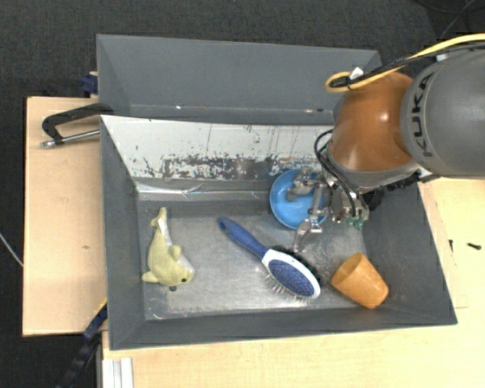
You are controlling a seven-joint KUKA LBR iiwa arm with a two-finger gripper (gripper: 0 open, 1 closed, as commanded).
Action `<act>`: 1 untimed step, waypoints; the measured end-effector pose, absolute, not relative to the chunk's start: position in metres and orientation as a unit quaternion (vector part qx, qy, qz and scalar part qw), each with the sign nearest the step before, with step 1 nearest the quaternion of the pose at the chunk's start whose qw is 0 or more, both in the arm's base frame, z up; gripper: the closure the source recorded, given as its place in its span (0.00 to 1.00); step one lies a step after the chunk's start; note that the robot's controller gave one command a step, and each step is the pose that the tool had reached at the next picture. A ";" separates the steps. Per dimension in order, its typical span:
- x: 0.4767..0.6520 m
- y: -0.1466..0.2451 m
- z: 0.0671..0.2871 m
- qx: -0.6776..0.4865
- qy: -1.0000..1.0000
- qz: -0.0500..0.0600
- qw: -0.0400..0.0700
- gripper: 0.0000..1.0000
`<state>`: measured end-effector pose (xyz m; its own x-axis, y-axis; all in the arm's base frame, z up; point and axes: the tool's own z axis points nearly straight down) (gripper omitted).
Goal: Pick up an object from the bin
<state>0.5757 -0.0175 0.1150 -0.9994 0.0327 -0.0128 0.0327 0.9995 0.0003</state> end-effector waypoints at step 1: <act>0.574 -0.017 0.112 0.016 1.000 0.000 0.003 1.00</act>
Offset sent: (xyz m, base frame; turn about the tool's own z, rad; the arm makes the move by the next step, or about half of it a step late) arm 0.0000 0.0000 0.0000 0.0000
